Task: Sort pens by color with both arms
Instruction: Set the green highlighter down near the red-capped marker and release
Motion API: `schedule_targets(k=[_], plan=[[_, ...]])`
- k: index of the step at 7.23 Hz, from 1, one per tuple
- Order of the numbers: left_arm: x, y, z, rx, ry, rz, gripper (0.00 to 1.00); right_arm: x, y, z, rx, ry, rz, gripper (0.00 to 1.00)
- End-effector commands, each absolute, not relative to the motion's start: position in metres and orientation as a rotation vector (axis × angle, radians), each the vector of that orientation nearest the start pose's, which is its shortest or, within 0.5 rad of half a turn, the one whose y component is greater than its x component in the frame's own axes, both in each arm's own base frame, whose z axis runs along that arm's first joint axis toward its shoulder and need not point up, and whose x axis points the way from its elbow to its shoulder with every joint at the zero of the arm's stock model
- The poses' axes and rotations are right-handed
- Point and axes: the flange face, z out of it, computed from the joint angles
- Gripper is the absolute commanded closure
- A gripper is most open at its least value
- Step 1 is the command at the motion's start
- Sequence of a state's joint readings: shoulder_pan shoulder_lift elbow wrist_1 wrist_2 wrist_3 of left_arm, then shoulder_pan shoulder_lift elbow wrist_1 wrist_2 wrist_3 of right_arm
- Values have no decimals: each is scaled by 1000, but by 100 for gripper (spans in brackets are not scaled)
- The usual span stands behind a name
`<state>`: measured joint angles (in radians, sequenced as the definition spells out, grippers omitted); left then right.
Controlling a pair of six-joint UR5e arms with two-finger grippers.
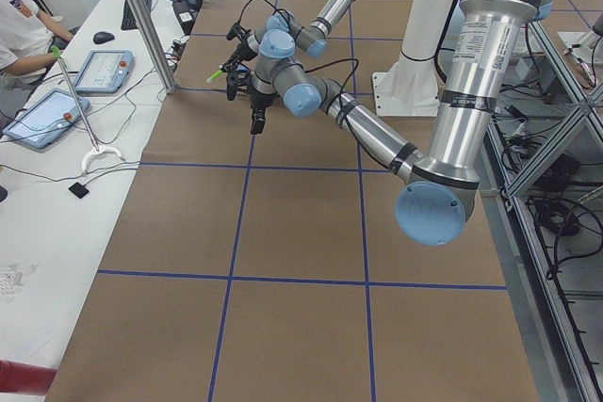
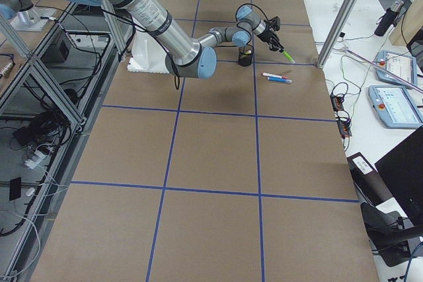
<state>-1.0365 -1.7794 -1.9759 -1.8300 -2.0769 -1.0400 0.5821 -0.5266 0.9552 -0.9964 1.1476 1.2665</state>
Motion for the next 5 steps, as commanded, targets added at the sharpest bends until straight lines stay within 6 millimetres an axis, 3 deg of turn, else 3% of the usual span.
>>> schedule_targets(k=[1, 2, 3, 4, 5], plan=[[205, -511, 336, 259, 934, -246, 1, -608, -606, 180, 766, -769, 454, 0], [210, -517, 331, 260, 938, -246, 1, -597, -598, 176, 767, -805, 453, 0], [233, -536, 312, 214, 964, -318, 1, -581, -584, 160, 750, -866, 437, 0], [297, -548, 270, 121, 1016, -387, 1, -550, -565, 150, 692, -916, 399, 0], [347, -548, 239, 50, 1004, -409, 1, -503, -550, 161, 662, -930, 391, 0]])
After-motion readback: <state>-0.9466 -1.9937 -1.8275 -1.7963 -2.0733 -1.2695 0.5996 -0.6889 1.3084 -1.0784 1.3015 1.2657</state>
